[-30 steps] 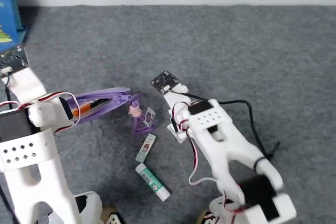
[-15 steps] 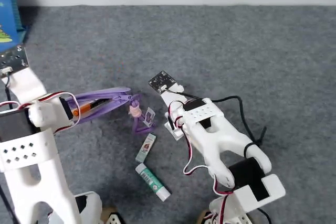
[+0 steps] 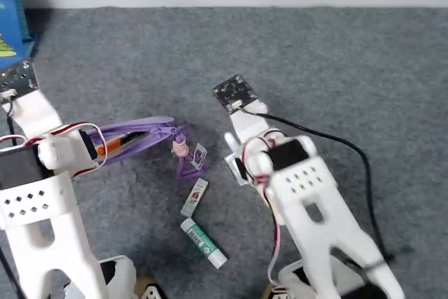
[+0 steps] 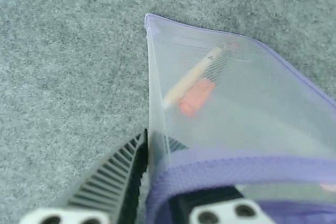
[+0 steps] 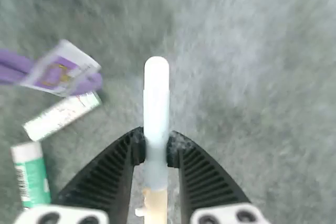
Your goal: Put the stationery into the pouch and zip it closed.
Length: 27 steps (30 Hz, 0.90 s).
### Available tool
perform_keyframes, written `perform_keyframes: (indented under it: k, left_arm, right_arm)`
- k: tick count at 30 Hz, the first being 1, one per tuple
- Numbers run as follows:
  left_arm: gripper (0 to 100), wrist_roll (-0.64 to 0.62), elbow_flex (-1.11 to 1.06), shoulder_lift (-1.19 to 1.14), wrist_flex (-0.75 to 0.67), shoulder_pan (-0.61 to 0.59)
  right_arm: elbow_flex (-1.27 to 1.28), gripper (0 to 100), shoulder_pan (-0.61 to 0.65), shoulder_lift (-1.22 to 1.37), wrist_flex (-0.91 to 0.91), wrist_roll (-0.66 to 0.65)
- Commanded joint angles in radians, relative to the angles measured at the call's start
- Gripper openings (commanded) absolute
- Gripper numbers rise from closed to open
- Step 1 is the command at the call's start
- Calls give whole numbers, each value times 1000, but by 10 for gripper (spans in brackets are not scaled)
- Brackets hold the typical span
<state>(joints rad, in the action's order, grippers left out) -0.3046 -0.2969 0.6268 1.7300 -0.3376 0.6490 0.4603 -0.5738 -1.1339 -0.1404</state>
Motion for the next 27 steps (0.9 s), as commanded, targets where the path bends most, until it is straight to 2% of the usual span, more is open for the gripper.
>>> perform_keyframes:
  k: [1, 9, 14, 27]
  left_arm:
    - [13, -8, 15, -12, 6, -2]
    - [13, -8, 15, -12, 6, -2]
    - [13, -8, 5, -12, 6, -2]
    - [13, -8, -22, -8, -21, -2]
  right_arm:
    - [-15, 8, 48, -171, -12, 20]
    - [-18, 8, 232, -412, 58, 138]
    - [-15, 8, 286, -499, 257, 163]
    - [0, 8, 463, -504, 756, 160]
